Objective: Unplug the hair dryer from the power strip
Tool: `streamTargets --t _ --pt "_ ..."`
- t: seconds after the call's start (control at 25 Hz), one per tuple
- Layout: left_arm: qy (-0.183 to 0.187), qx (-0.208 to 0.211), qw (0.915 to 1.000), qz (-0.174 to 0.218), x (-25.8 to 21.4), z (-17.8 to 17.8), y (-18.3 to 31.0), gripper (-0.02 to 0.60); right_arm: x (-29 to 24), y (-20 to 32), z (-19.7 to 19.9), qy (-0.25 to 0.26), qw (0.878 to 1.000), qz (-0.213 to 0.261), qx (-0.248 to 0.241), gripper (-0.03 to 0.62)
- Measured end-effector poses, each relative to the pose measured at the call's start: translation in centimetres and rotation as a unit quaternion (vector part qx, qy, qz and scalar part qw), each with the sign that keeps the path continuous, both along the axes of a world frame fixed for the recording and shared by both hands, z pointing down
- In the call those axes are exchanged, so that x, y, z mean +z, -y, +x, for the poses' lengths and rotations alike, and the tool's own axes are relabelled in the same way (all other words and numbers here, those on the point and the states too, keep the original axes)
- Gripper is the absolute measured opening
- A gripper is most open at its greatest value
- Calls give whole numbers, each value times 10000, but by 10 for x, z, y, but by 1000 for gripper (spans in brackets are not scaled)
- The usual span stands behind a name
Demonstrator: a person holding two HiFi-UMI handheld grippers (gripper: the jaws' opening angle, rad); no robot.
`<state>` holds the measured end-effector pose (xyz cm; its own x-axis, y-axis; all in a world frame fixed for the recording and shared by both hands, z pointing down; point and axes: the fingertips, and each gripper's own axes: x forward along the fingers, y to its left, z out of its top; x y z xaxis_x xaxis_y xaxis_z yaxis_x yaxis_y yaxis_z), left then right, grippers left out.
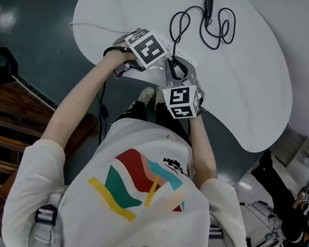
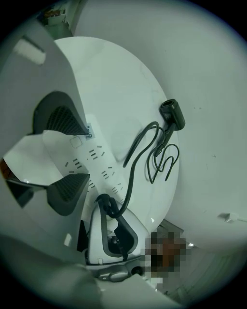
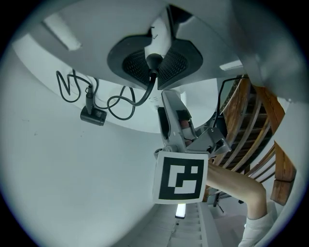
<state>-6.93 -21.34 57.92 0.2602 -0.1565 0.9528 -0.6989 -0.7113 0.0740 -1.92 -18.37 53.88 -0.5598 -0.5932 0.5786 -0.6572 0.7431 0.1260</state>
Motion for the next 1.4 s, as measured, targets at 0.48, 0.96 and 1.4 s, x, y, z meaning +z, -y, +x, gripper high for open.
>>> streamTargets --t 0.48,0.96,1.4 --pt "35 50 10000 -18 1 4 2 253 1 15 14 1298 9795 -1253 895 61" --pt "-73 43 10000 14 0 8 5 253 -2 19 16 1044 9847 -1219 684 61" --pt "82 369 9993 -4 0 11 3 232 -150 79 2 1894 9784 649 514 64"
